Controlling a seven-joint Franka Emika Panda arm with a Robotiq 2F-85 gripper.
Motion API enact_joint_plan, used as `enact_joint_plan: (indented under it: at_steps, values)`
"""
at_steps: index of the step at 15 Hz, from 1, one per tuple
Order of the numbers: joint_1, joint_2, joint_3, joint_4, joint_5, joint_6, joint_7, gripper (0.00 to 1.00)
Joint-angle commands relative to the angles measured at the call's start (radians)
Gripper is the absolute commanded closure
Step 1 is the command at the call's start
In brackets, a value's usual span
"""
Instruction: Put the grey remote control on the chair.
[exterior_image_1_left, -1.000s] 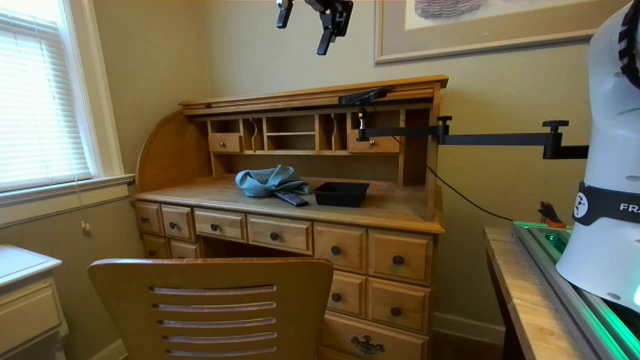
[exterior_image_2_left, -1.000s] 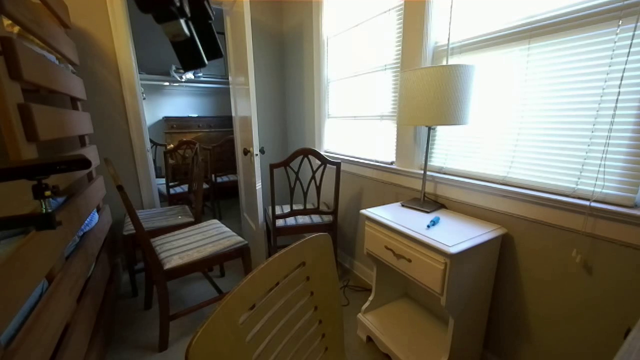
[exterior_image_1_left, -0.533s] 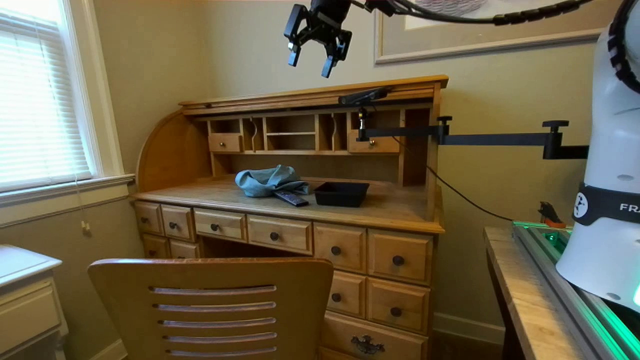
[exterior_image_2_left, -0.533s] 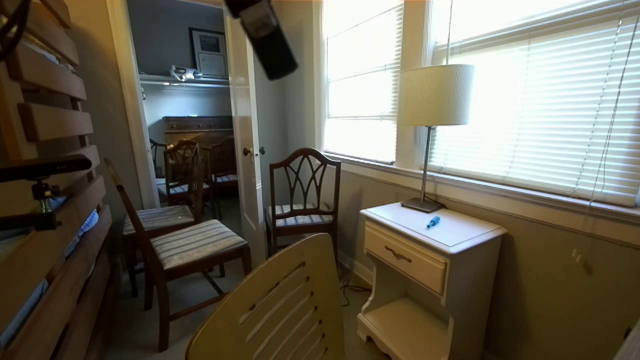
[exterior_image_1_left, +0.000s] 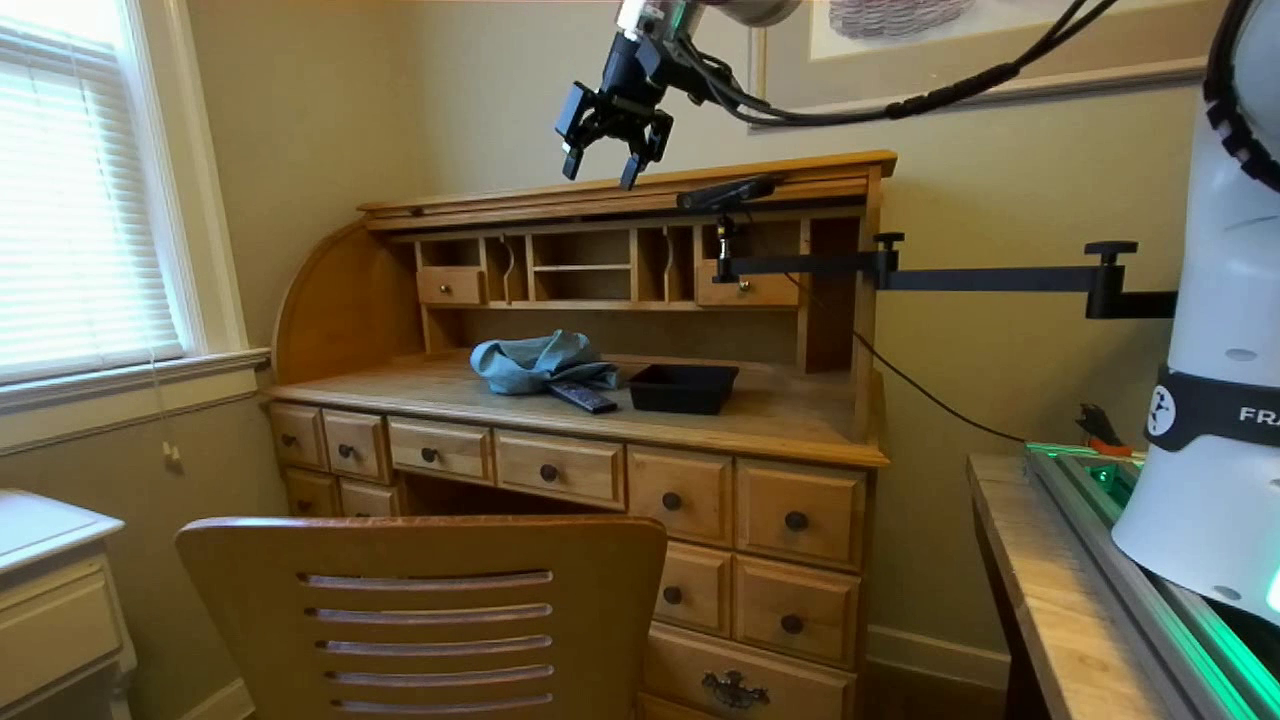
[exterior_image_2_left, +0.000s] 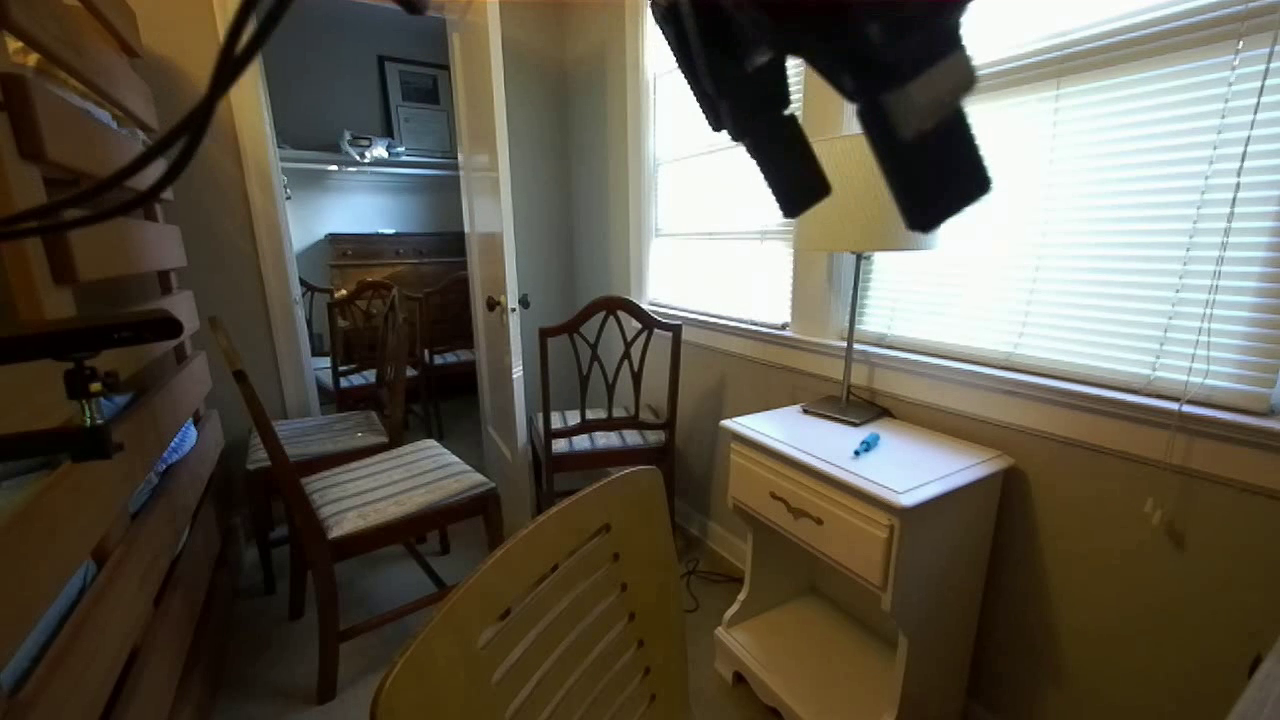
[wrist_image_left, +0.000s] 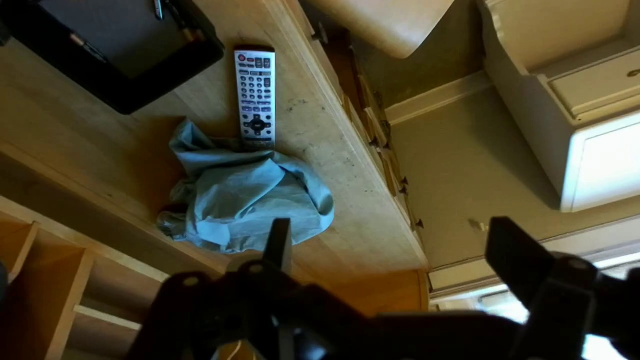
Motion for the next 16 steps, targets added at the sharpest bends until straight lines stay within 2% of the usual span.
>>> enact_joint_plan:
  at_steps: [1,3,4,5,6,8,12,13,14,16]
  values:
    - [0.006,0.157,-0.045,0.153,-0.017,-0.001,0.023,0.0]
    - [0.012,0.212,-0.08,0.234,-0.024,-0.019,0.039,0.0]
    - [-0.014,0.234,-0.06,0.265,-0.017,-0.024,0.05,0.0]
    - [-0.009,0.24,-0.067,0.28,-0.01,-0.031,0.057,0.0]
    - [0.033,0.201,-0.108,0.211,0.005,0.0,0.012,0.0]
    - [0.035,0.23,-0.114,0.253,0.008,-0.005,0.018,0.0]
    - [0.036,0.237,-0.115,0.262,0.009,-0.005,0.026,0.0]
    - [-0.009,0.243,-0.073,0.265,-0.005,0.008,0.063,0.0]
    - [-0.01,0.256,-0.083,0.277,-0.058,0.005,0.123,0.0]
    - [-0.015,0.302,-0.09,0.313,-0.039,0.018,0.125,0.0]
